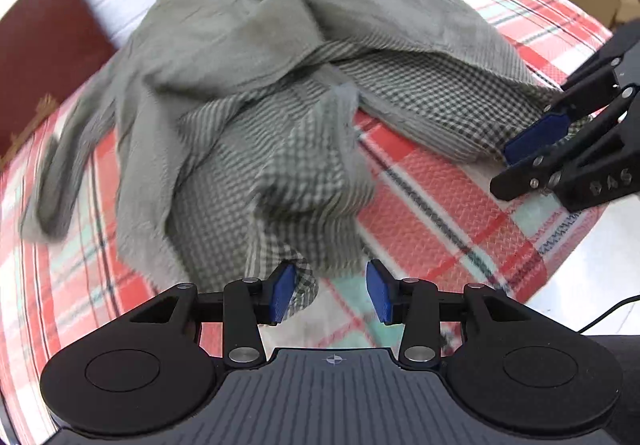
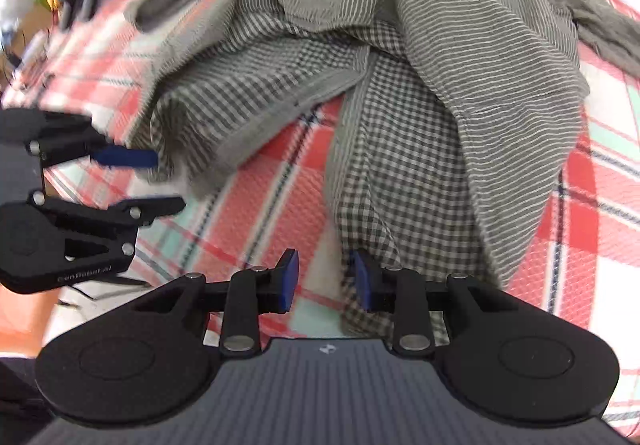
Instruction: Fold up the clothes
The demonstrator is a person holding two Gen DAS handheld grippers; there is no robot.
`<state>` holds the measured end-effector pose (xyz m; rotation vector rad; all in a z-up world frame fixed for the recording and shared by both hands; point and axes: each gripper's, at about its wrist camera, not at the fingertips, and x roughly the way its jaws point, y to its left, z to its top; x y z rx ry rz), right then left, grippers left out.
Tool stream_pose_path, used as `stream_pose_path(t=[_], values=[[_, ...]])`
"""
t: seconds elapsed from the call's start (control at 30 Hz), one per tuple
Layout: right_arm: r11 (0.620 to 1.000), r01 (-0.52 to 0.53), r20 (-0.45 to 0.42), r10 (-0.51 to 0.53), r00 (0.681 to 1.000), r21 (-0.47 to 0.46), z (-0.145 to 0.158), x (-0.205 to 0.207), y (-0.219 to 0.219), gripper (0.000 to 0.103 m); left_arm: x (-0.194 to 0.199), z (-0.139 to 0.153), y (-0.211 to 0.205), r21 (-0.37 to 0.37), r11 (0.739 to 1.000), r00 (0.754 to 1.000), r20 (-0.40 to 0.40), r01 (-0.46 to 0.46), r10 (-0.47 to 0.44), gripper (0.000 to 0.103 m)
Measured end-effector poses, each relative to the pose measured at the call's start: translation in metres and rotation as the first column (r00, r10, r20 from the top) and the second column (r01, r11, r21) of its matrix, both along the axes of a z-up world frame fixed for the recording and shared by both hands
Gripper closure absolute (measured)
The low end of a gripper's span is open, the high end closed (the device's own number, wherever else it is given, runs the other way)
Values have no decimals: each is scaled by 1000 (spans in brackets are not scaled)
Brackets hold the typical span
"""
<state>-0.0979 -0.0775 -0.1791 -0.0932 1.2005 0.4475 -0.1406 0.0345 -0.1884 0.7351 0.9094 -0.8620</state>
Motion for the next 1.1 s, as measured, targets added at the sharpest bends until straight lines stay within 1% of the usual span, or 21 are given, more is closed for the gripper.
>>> stream_pose_path(t=[0.07,0.13,0.23,0.3,0.33,0.37,0.4,0.43,0.47,0.5,0.53,0.57,0.6,0.63,0.67,0.73,0.8,0.9,1.0,1.1], values=[[1000,-11,15,11,1000,-22,-1,-1,0,68,-5,0,-5,18,998,998,38,53,-53,47],[1000,0,34,1,999,-28,1,-3,0,68,-7,-2,-10,34,996,995,52,83,-85,47],[996,8,34,-5,999,-83,-10,-6,2,69,-2,0,-11,19,998,998,25,61,-61,47],[996,8,37,-4,999,-92,-14,-6,0,70,-1,3,-9,3,999,999,13,40,-40,46],[996,8,39,-4,999,-90,-14,-6,-2,74,-1,5,-8,-1,999,999,10,35,-35,45],[996,9,40,-5,999,-90,-13,-6,-3,82,0,6,-8,-5,1000,1000,7,31,-31,44],[997,15,30,-13,999,-73,-11,-4,-5,101,0,7,-7,-9,1000,1000,4,26,-26,43],[999,29,8,-29,1000,-37,-9,-1,-8,101,1,8,-7,-14,1000,1000,-1,22,-22,43],[999,51,-22,-50,998,17,-6,4,-12,101,2,9,-6,-20,1000,1000,-7,17,-18,43],[991,76,-61,-70,996,108,-3,8,-18,101,3,10,-5,-30,1000,1000,-20,9,-9,43],[972,99,-101,-79,992,213,1,10,-25,101,5,11,-5,-44,999,999,-39,-3,2,43],[941,124,-142,-83,986,315,4,13,-33,101,8,12,-4,-66,998,997,-71,-18,14,43],[915,140,-176,-78,981,379,6,15,-37,101,12,14,-2,-97,994,992,-125,-39,26,43],[902,145,-200,-67,977,407,5,18,-39,100,16,15,-1,-128,990,983,-178,-61,37,43],[900,143,-215,-56,975,412,2,19,-39,100,20,16,1,-157,984,972,-232,-84,46,43],[920,120,-226,-35,973,373,-6,20,-36,100,27,17,2,-215,968,942,-330,-131,55,43],[925,110,-228,-26,973,364,-11,19,-36,100,36,15,3,-249,951,907,-417,-181,63,43],[923,103,-226,-18,974,370,-16,16,-39,100,47,7,1,-271,930,847,-526,-250,74,43],[918,89,-224,0,974,388,-19,17,-43,100,55,-2,-7,-274,918,800,-595,-287,72,43],[914,78,-219,12,976,399,-21,15,-43,100,61,-10,-17,-259,912,765,-638,-318,85,45]])
